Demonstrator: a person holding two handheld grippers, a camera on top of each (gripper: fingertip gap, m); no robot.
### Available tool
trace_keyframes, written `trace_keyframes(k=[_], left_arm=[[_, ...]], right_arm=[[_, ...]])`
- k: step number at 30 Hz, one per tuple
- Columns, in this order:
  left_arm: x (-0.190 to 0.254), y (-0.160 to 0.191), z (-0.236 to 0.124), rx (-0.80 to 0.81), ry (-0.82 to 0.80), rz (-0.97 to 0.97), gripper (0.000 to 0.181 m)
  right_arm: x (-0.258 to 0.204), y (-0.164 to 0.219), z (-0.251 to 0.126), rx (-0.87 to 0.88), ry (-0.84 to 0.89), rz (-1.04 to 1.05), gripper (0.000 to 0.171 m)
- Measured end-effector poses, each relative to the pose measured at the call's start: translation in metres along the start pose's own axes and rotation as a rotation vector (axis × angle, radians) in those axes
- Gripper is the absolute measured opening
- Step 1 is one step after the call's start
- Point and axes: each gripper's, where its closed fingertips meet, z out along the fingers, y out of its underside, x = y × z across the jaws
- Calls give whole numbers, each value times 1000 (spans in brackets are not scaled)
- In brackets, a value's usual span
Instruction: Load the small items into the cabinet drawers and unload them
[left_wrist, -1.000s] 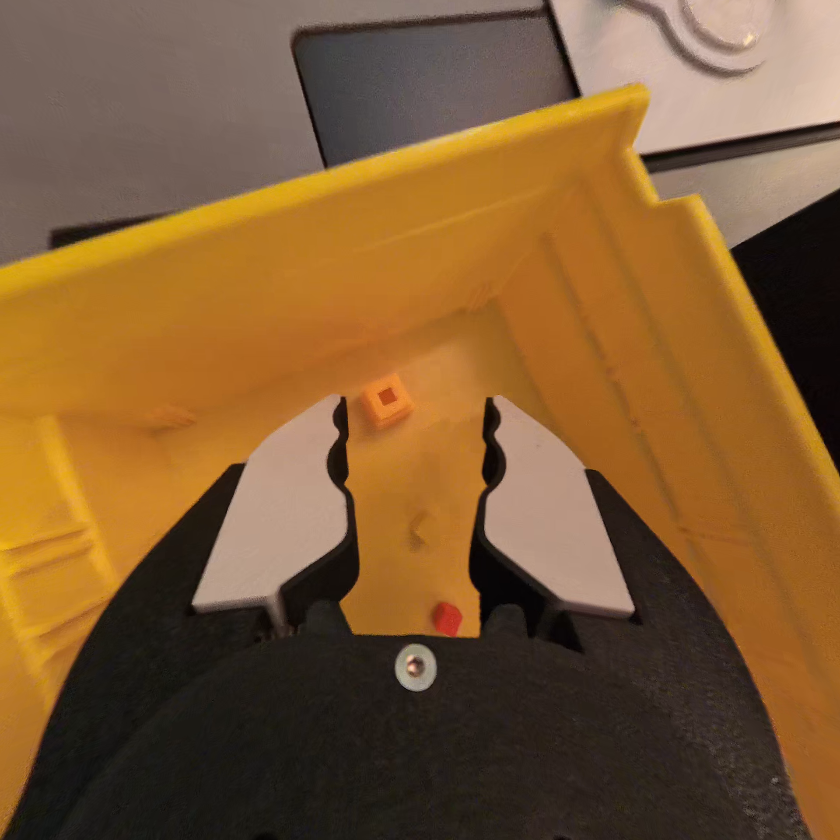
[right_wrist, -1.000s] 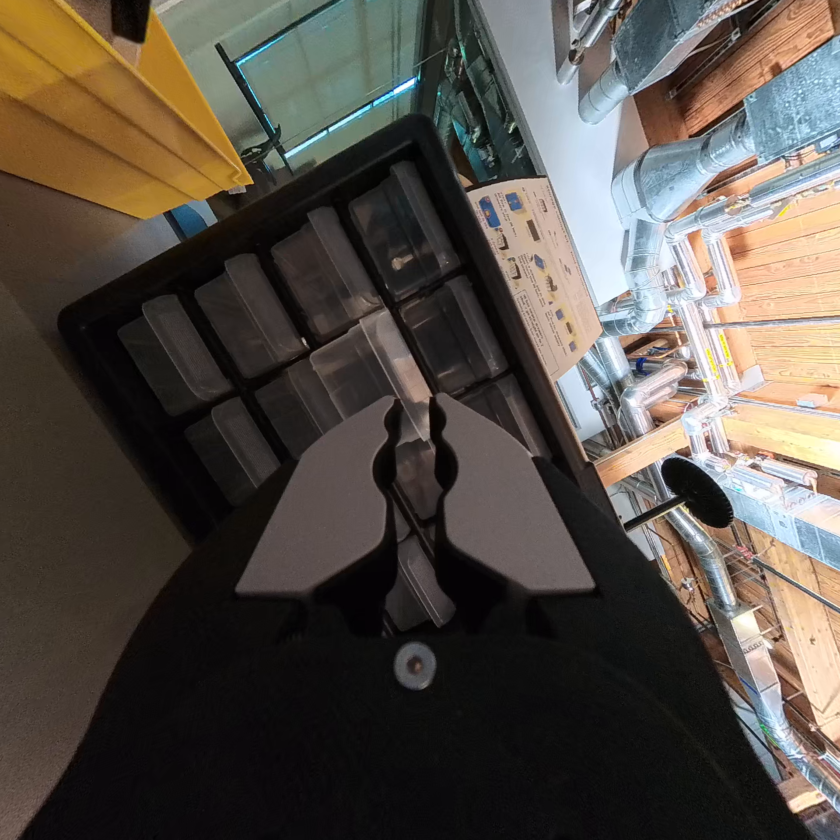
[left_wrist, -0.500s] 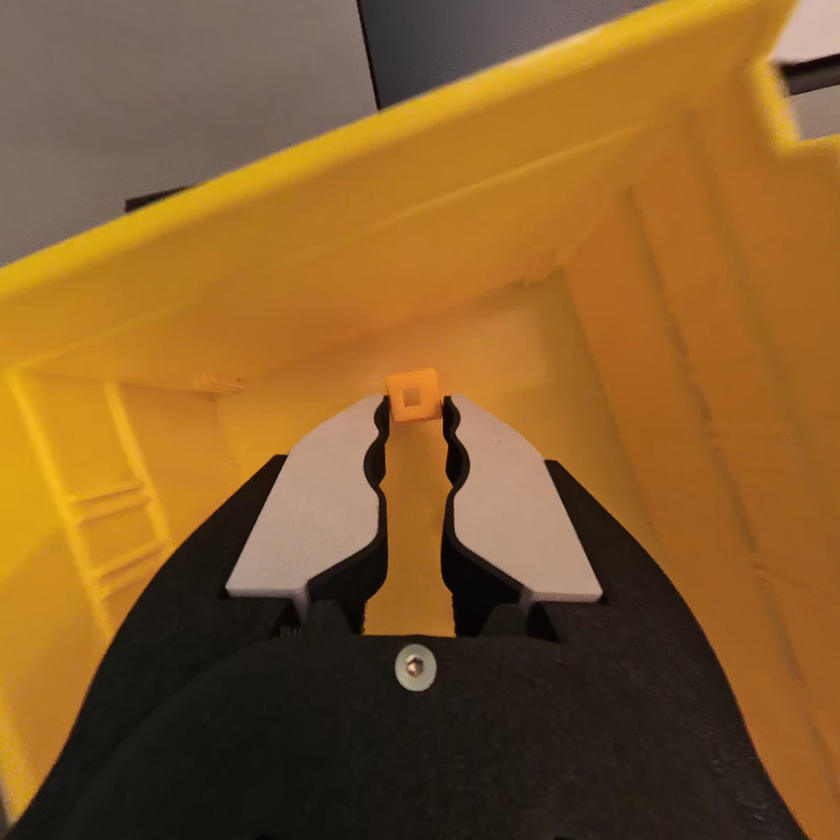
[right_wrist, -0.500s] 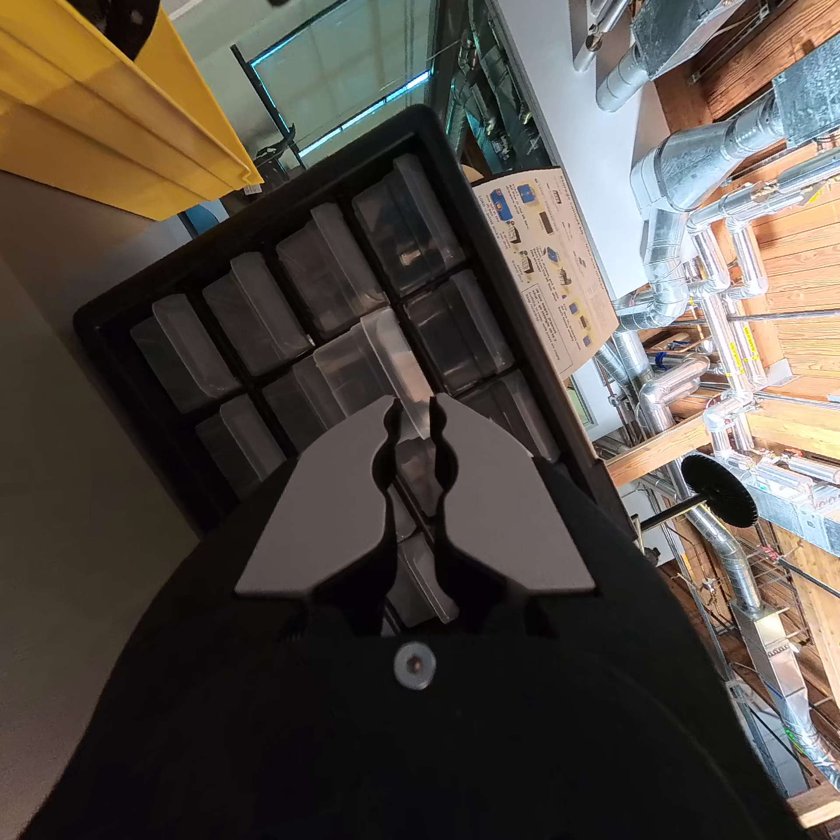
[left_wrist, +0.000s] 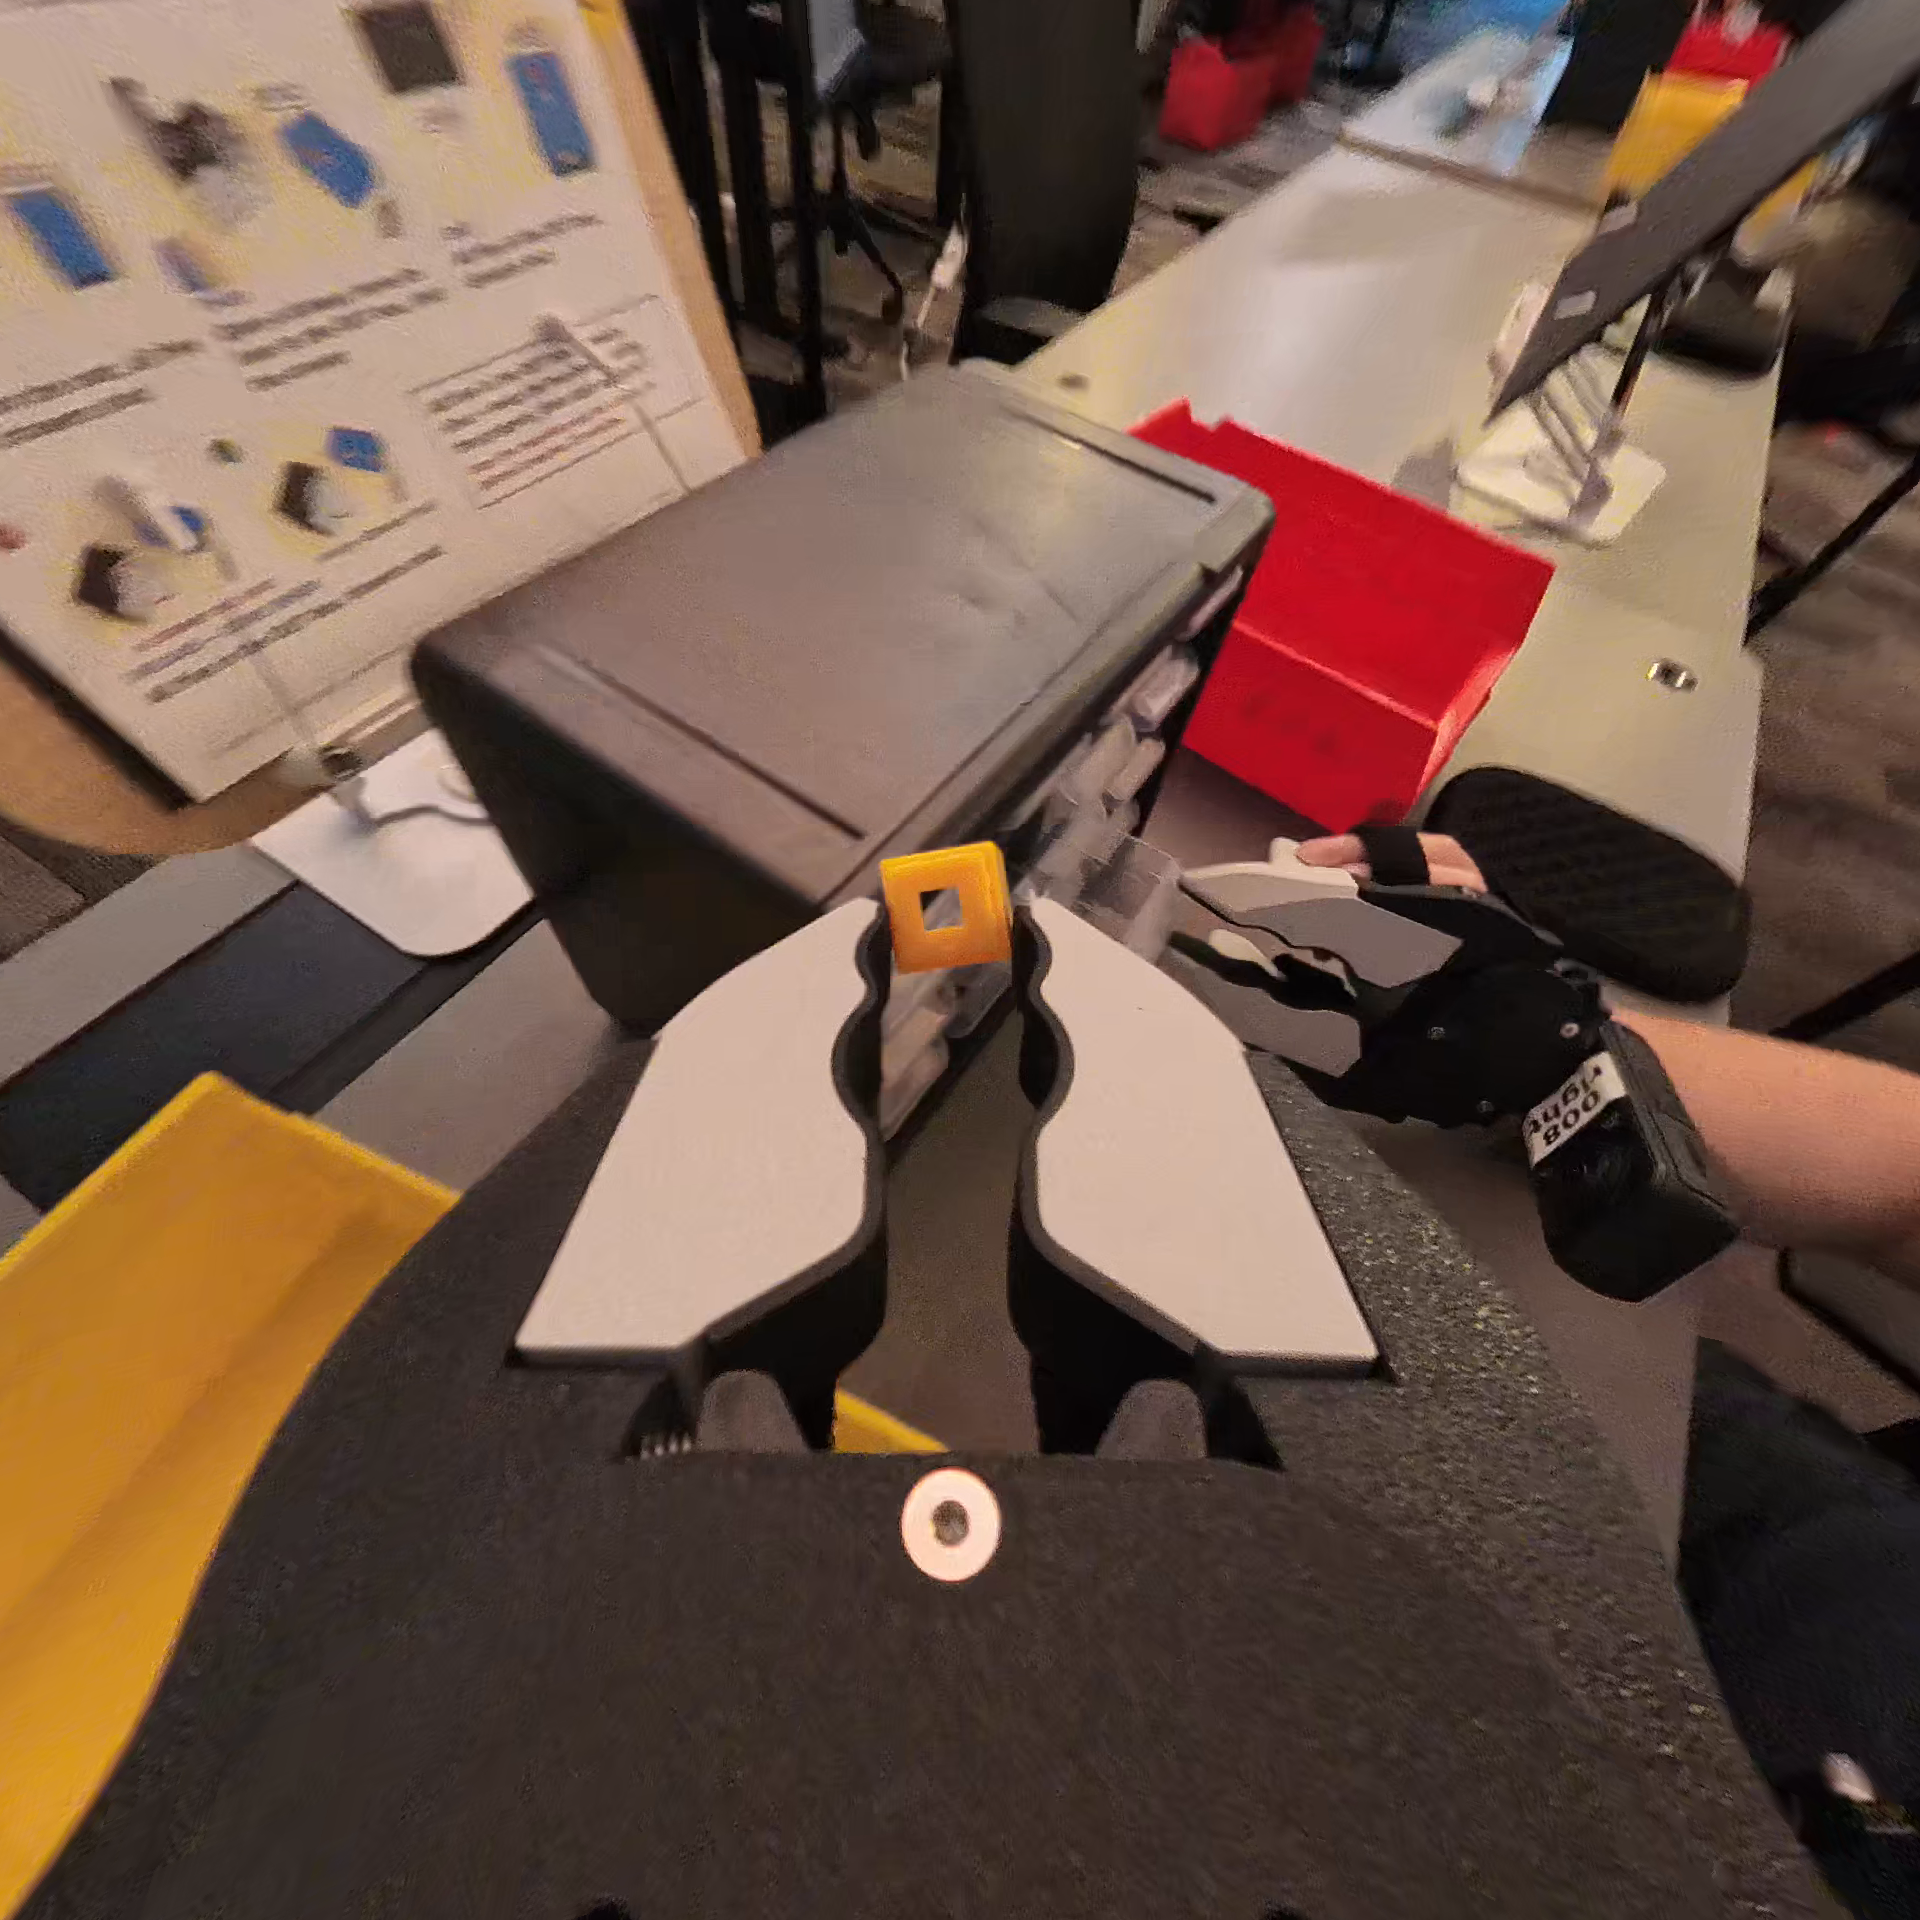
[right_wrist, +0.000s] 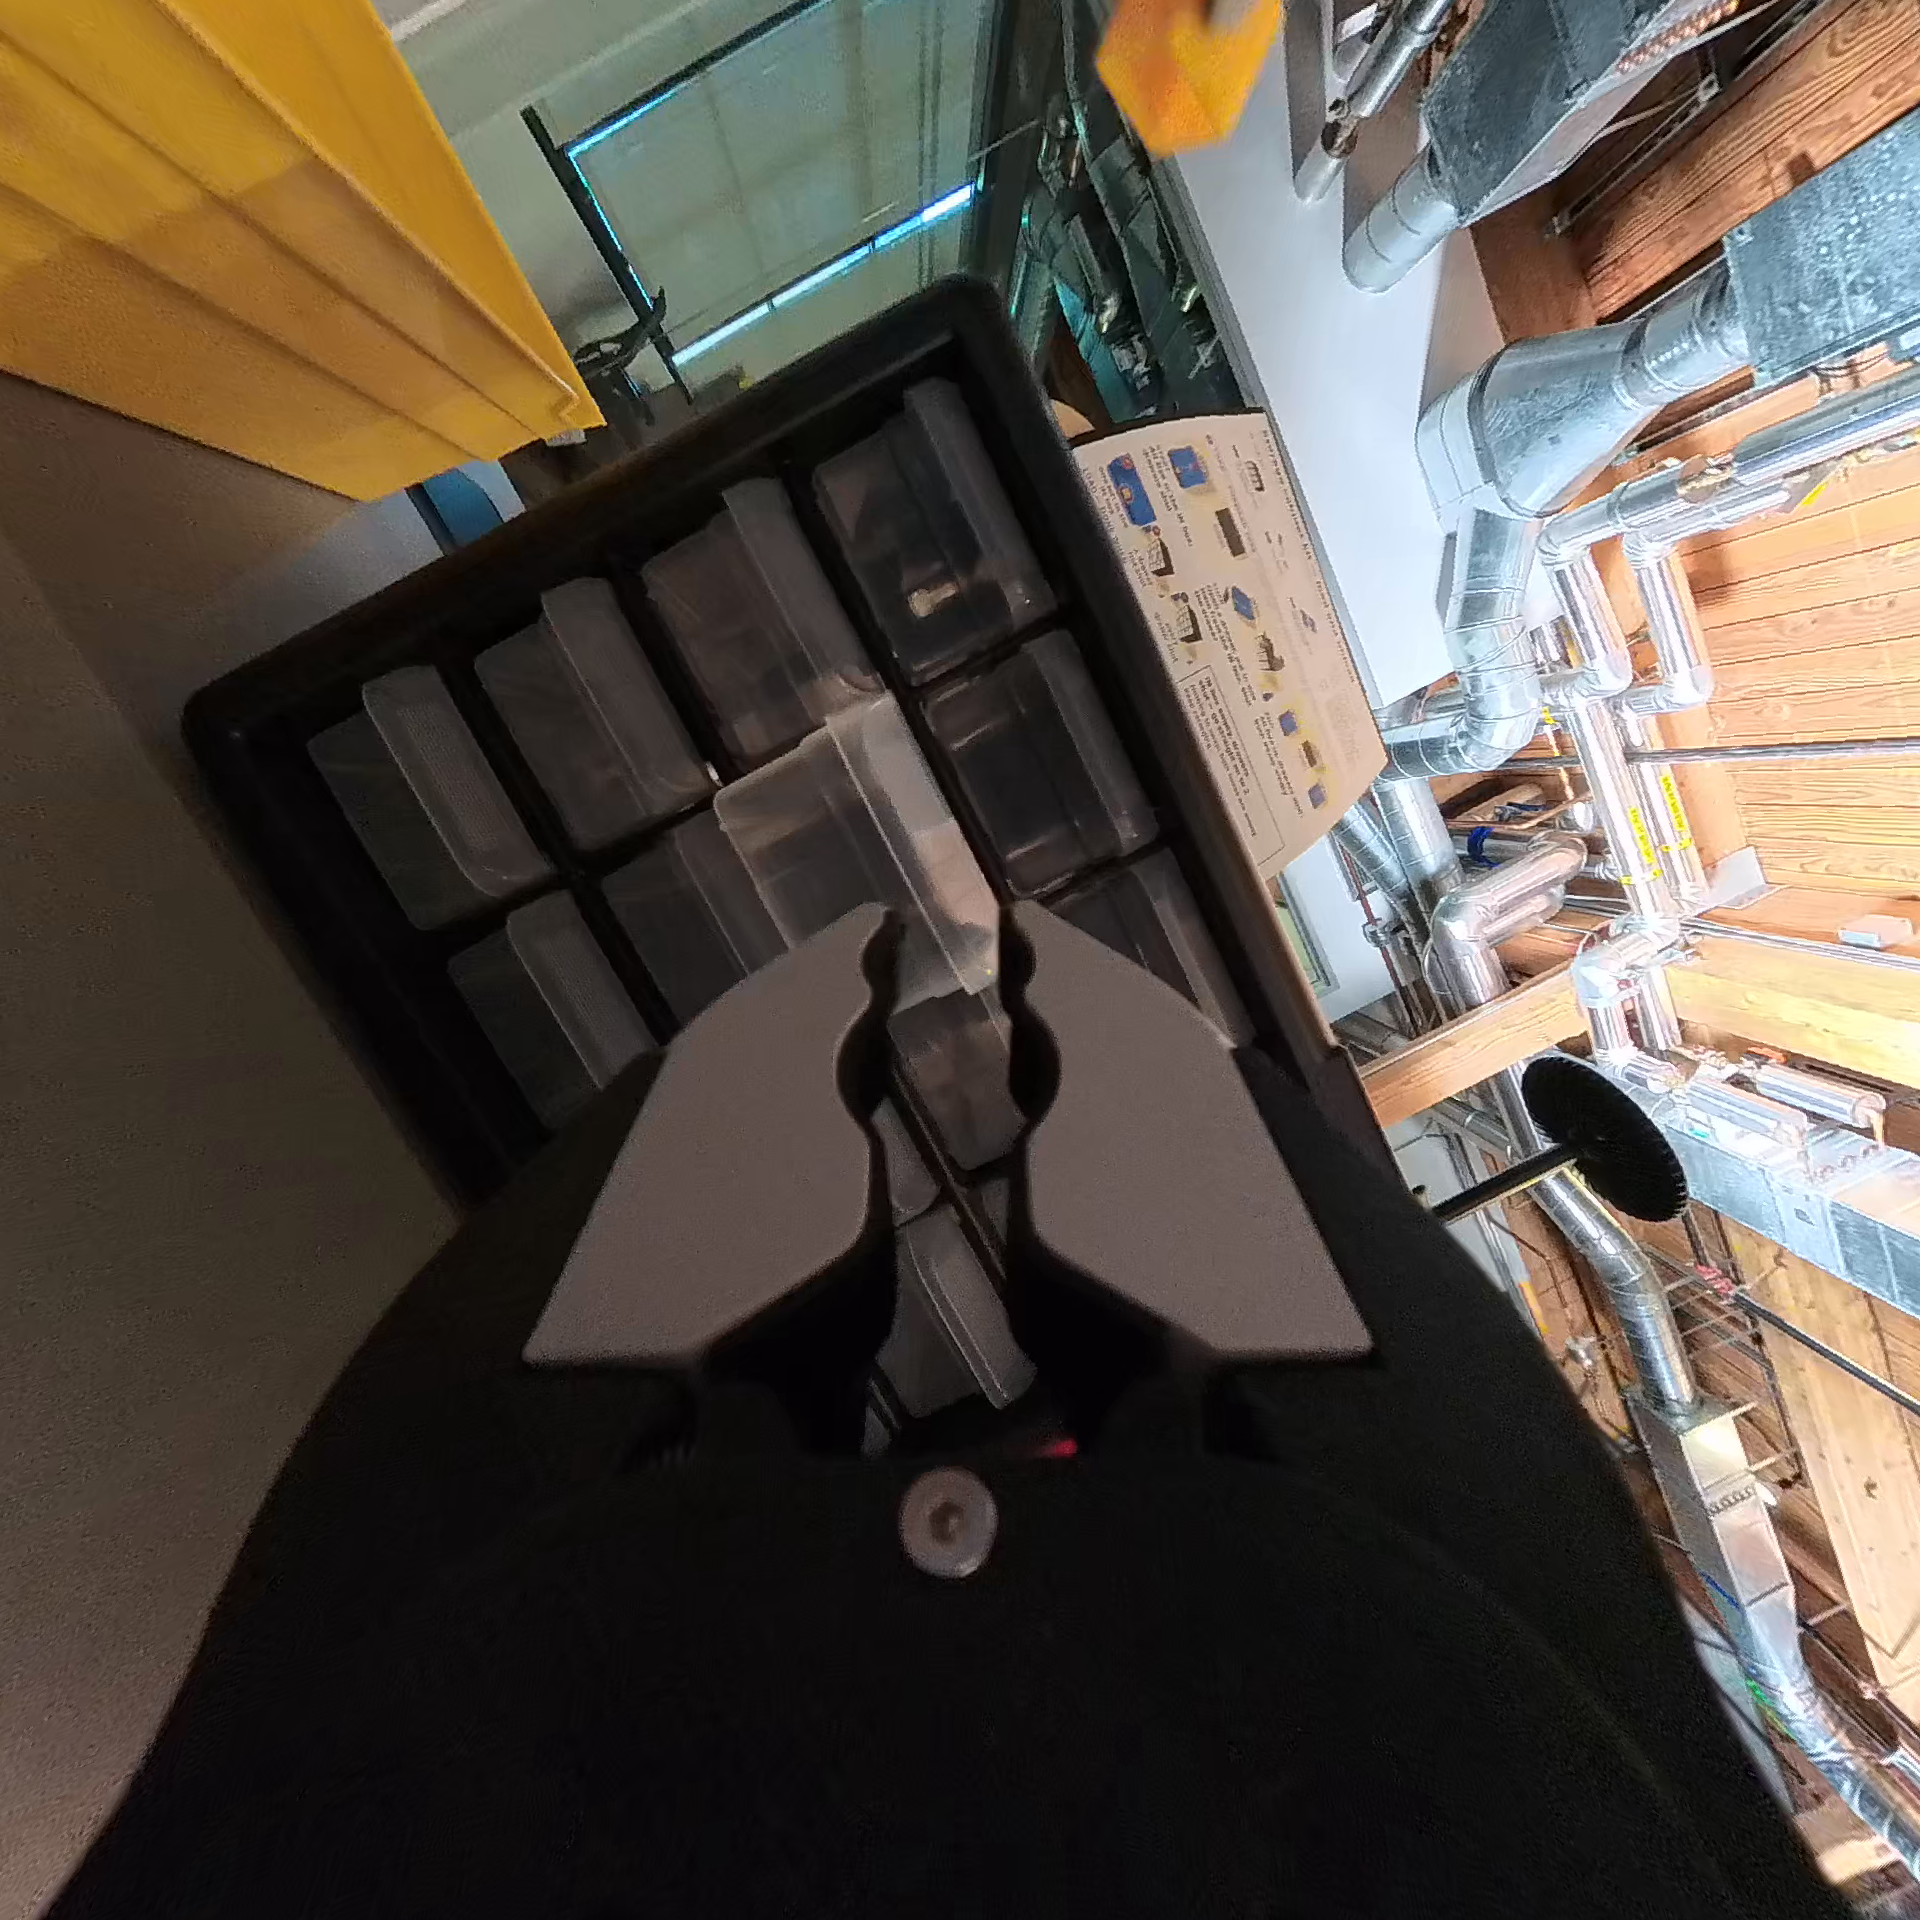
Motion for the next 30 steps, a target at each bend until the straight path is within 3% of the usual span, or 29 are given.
trace_keyframes(k=[3, 5, 10, 18, 24, 30], left_arm=[[31, 3, 29, -63, 41, 81, 22], [46, 4, 43, -83, 54, 115, 22], [62, 25, 69, -207, 68, 174, 22], [60, 52, 99, -419, 76, 240, 22], [48, 72, 114, -707, 35, 427, 22], [42, 83, 122, -840, 6, 553, 22]], right_arm=[[0, 5, 5, -10, 23, -56, 24], [1, 5, 7, -2, 44, -77, 14], [4, 1, -1, 9, 45, -58, 13], [1, -8, -18, 35, 31, -60, 13], [5, -10, -18, 55, 17, -25, 13], [1, -10, -19, 55, -14, -26, 14]])
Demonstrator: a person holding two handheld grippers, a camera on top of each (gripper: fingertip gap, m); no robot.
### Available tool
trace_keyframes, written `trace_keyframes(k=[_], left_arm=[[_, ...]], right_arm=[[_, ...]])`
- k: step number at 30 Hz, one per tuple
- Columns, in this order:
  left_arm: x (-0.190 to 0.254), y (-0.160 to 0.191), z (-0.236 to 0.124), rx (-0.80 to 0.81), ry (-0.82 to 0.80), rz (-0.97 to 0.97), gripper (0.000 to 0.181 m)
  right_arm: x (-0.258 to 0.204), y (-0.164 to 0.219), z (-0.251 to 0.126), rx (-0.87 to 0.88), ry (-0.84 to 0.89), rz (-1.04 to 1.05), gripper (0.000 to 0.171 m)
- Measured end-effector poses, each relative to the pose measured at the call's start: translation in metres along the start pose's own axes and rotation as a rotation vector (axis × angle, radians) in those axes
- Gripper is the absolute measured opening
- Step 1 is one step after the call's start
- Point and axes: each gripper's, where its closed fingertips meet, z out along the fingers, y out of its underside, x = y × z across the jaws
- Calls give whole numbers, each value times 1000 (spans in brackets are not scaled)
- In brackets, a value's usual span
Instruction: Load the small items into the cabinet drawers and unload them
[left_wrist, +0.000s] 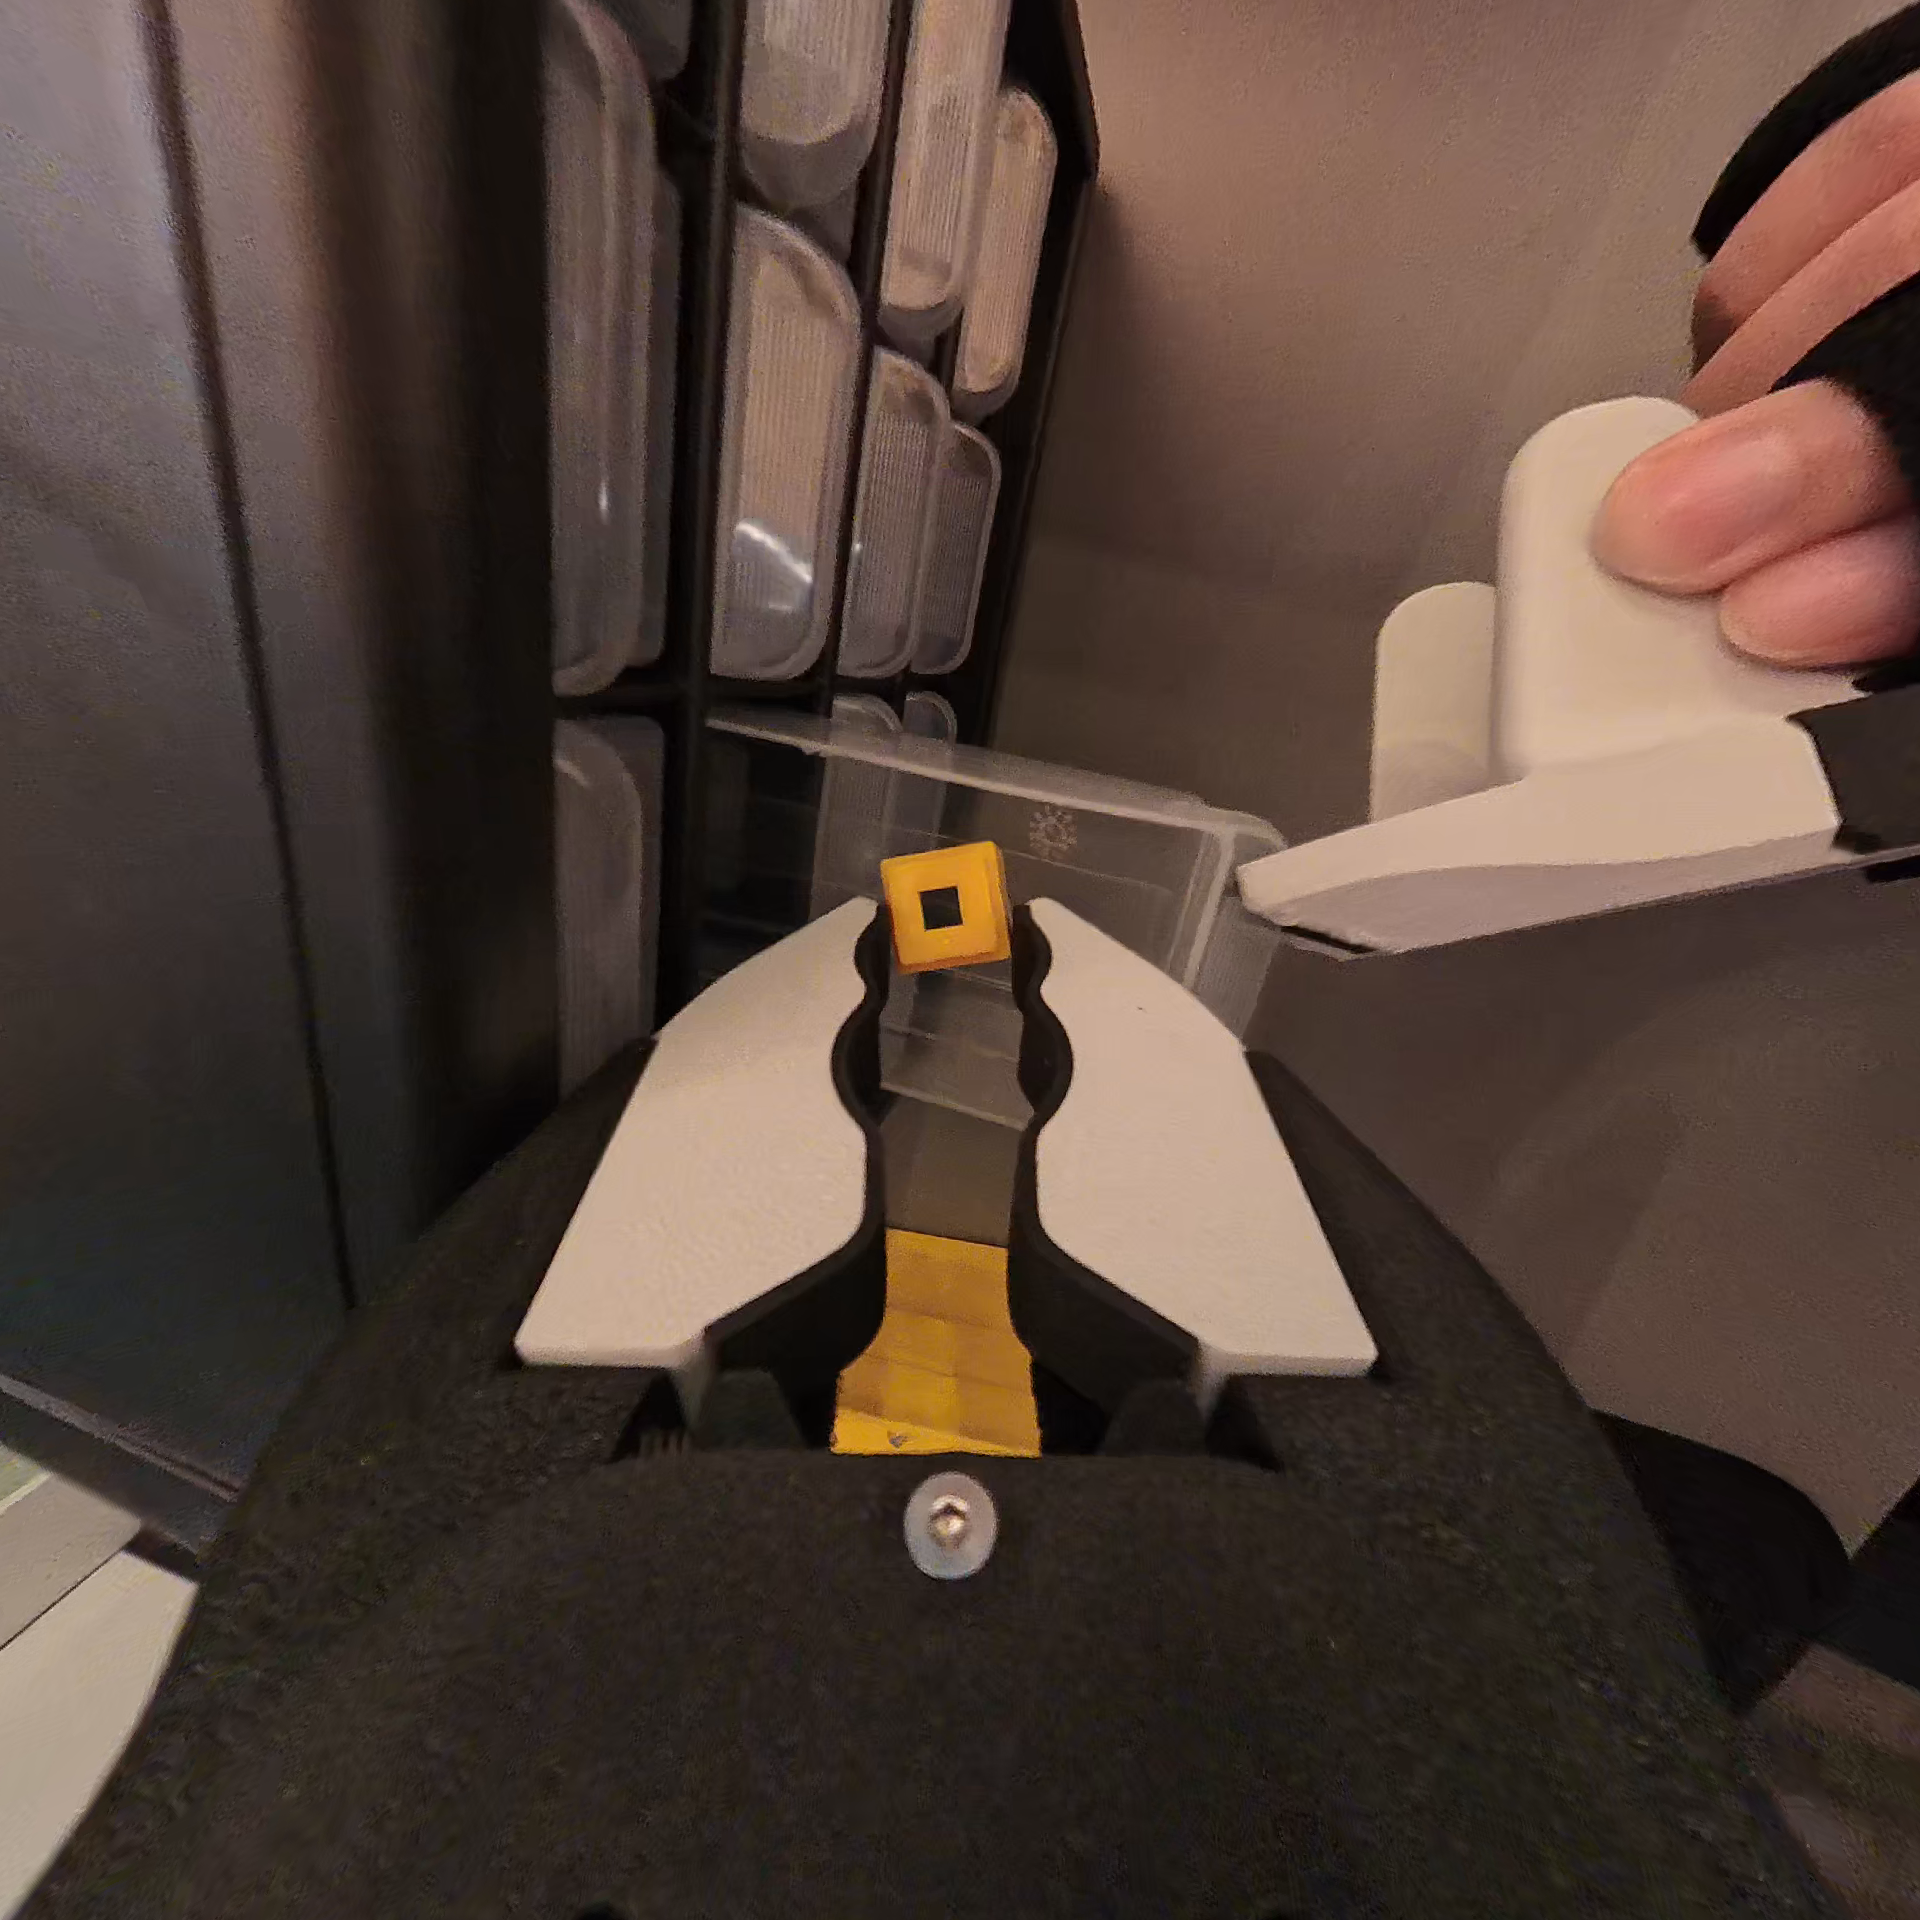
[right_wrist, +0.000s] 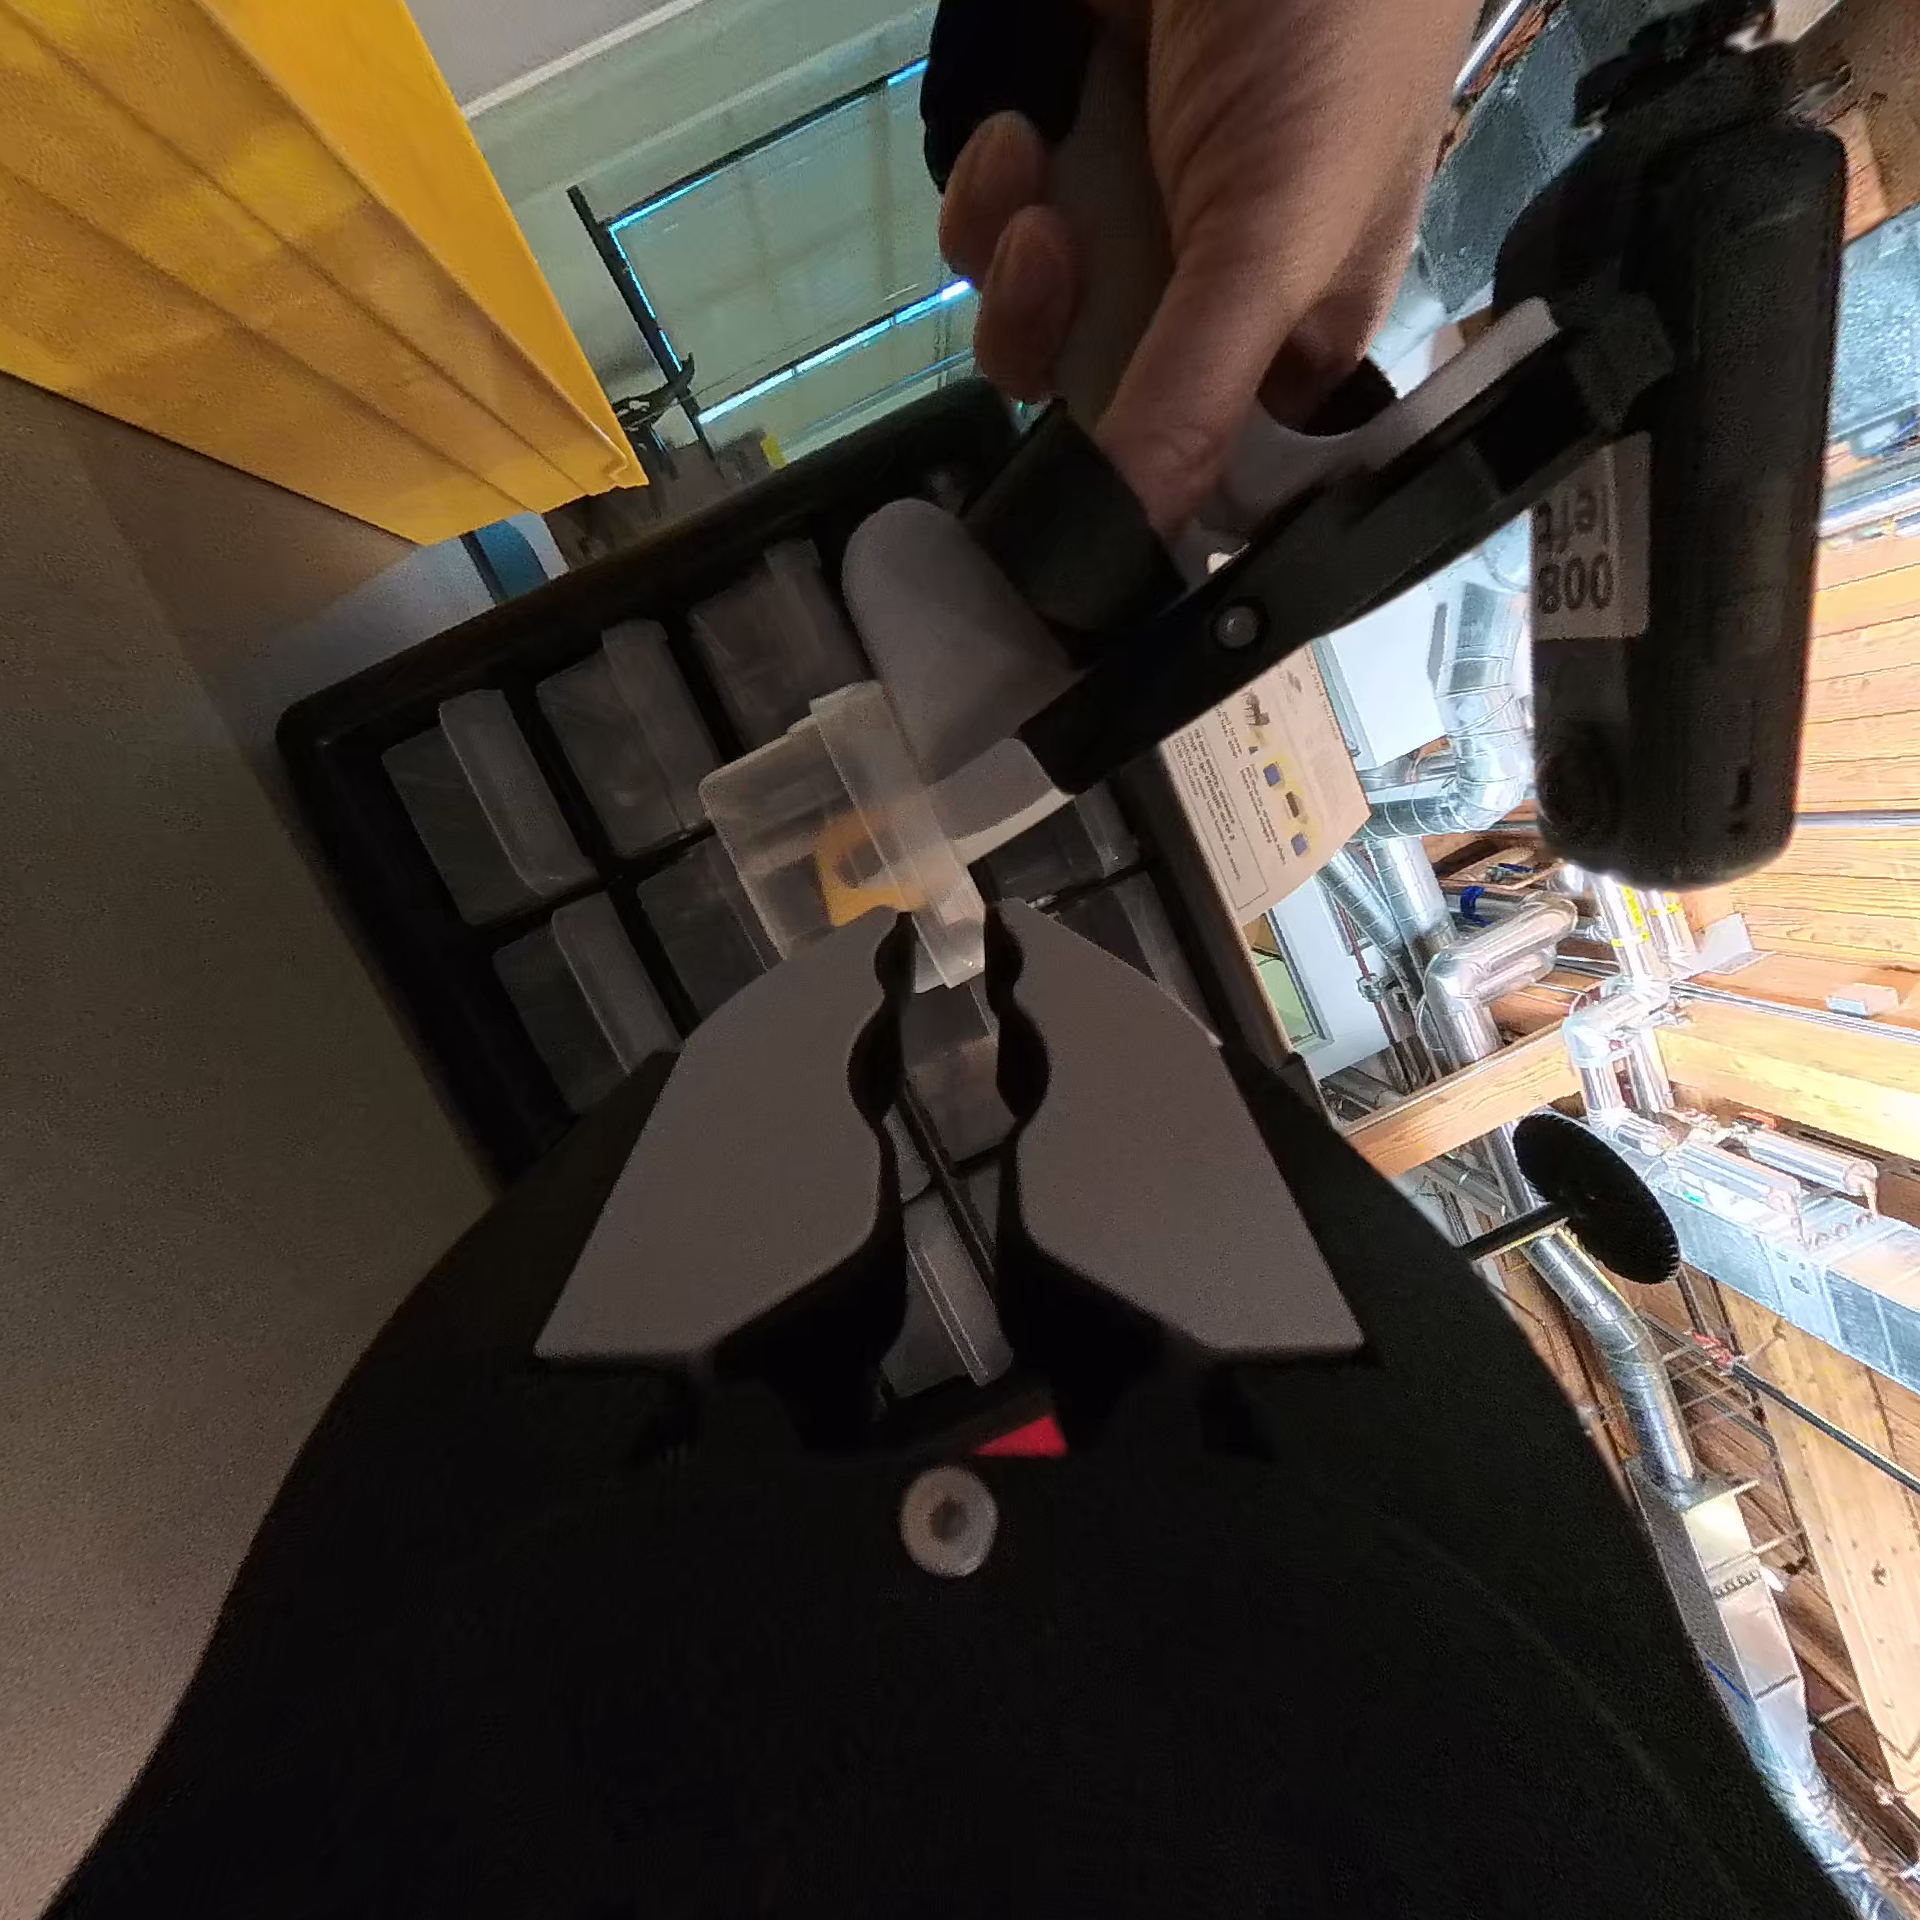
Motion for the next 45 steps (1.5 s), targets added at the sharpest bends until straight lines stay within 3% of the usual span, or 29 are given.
trace_keyframes(k=[5, 16, 19, 22, 26, 31, 37, 41, 45], left_arm=[[2, -3, 2, -6, 28, -24, 22], [-6, 3, -1, -76, -70, 5, 27], [-10, 6, -18, 3, -133, -52, 28], [-3, 10, -50, 213, -152, -152, 27], [1, 50, -83, 367, -196, -288, 27], [-35, 144, -86, 183, -332, -504, 27], [-53, 218, -49, 71, -222, -791, 27], [-59, 244, -27, -3, -183, -859, 30], [-61, 246, -17, 6, -138, -877, 30]], right_arm=[[-1, 1, 1, -4, -5, -3, 14], [-1, 2, 2, -9, -15, 4, 14], [0, 3, 1, -9, -13, 5, 14], [-1, 3, 2, -8, -10, -2, 14], [-1, 5, 4, -22, -3, -14, 14], [-1, 7, 8, -35, 17, -5, 14], [-2, 12, 24, -77, 32, -38, 14], [-1, 23, 40, -105, 44, -20, 14], [-1, 29, 52, -108, 67, -34, 14]])
